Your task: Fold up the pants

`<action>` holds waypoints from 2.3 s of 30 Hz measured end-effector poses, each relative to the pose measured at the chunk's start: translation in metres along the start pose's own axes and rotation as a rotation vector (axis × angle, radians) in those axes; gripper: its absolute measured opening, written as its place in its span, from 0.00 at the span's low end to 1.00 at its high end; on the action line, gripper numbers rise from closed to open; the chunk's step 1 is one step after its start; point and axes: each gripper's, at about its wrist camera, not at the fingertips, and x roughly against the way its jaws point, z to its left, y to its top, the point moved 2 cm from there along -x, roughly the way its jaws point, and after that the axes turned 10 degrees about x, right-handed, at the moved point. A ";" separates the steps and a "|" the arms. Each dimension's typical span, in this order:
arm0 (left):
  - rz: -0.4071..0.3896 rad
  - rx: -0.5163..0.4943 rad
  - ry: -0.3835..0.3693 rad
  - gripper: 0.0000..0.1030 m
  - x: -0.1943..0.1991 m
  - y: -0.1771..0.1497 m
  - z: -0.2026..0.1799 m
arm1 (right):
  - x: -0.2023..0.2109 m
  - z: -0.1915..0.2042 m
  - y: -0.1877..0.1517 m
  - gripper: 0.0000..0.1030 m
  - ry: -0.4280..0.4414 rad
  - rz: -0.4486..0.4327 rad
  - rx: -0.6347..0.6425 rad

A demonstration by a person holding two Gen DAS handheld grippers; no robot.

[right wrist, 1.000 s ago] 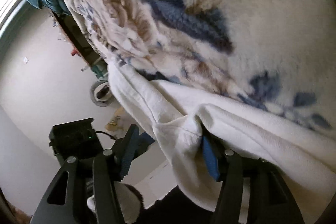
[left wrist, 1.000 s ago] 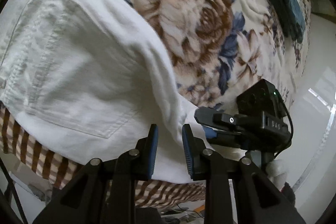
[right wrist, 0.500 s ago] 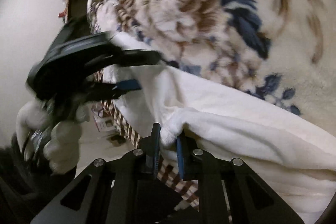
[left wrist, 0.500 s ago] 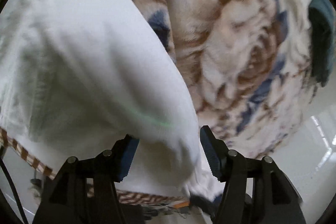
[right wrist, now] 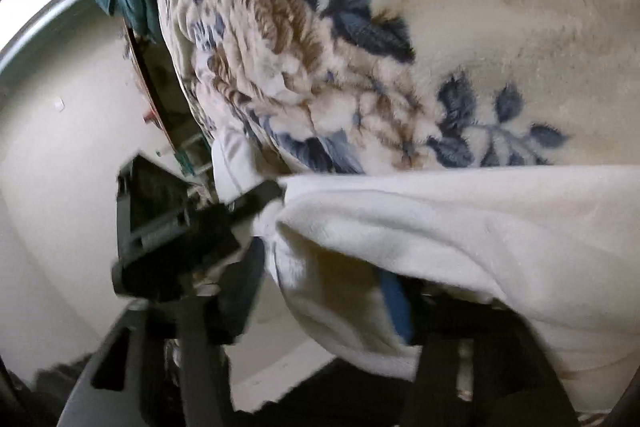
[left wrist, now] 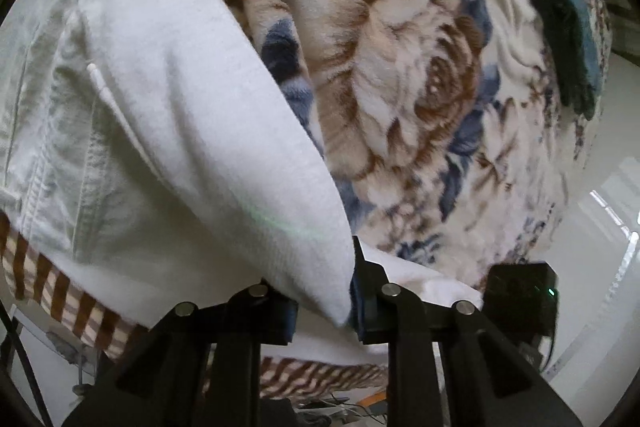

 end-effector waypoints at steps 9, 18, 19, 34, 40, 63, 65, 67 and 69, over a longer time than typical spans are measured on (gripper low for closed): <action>-0.001 0.034 -0.028 0.15 0.012 0.001 0.017 | -0.063 0.012 0.034 0.26 0.033 0.118 -0.034; 0.000 0.051 -0.057 0.15 0.010 0.009 0.015 | -0.002 0.033 0.045 0.31 0.065 -0.025 0.020; -0.001 0.052 -0.058 0.15 0.009 0.009 0.015 | -0.006 0.029 0.044 0.55 0.057 0.005 0.015; 0.079 0.150 -0.125 0.34 -0.001 0.039 0.007 | 0.048 0.067 0.082 0.15 -0.166 -0.094 0.186; 0.039 0.100 -0.112 0.47 0.022 0.026 0.009 | 0.057 0.077 0.082 0.71 -0.240 -0.003 0.225; -0.205 -0.031 0.006 0.59 0.047 0.087 0.026 | 0.070 0.068 0.068 0.63 -0.482 -0.073 0.278; -0.209 -0.034 0.011 0.59 0.047 0.088 0.026 | 0.060 0.061 0.065 0.63 -0.494 0.012 0.297; -0.212 -0.037 0.015 0.59 0.048 0.088 0.027 | 0.047 0.052 0.063 0.30 -0.562 0.075 0.337; -0.214 -0.043 0.019 0.59 0.048 0.088 0.027 | 0.044 0.044 0.061 0.08 -0.676 0.109 0.365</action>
